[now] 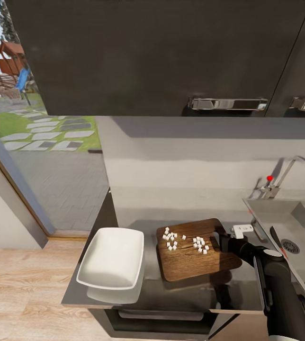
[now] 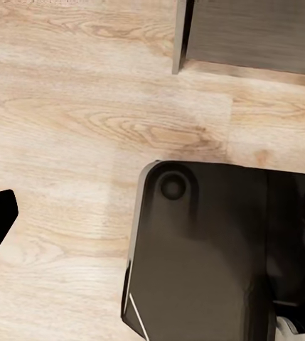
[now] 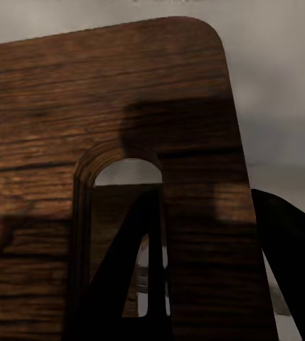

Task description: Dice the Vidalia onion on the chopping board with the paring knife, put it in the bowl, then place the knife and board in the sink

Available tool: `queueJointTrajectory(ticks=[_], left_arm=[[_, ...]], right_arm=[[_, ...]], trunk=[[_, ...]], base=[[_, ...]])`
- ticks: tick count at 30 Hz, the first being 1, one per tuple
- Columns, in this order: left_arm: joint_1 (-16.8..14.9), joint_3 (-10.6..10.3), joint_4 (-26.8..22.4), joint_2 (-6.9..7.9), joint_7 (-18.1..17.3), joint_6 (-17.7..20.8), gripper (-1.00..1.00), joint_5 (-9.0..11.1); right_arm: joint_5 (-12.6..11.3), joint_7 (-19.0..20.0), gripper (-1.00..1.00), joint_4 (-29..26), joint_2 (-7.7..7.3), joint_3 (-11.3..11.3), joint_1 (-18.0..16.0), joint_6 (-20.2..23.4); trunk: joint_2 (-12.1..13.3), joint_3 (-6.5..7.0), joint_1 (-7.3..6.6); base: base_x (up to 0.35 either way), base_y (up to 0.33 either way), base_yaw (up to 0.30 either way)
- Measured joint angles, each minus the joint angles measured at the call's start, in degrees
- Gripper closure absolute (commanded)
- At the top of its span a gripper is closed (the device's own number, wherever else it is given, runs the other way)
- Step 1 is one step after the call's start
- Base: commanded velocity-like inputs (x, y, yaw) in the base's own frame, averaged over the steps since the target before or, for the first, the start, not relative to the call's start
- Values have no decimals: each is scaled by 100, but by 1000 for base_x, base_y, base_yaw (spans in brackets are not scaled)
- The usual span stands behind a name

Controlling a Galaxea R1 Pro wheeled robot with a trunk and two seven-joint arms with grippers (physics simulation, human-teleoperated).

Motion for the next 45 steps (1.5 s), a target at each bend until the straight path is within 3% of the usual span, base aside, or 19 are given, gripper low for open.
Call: queueJointTrajectory(ticks=[33,45], left_arm=[[0,0,0,0,0,0,-100,2],[0,0,0,0,0,5,-100,2]], right_arm=[[11,-9,100,0,-18,-22,1,0],[3,-9,100,0,-18,-22,0,0]], trunk=[[0,42,0],[0,139,0]], base=[[0,0,0],[0,0,0]])
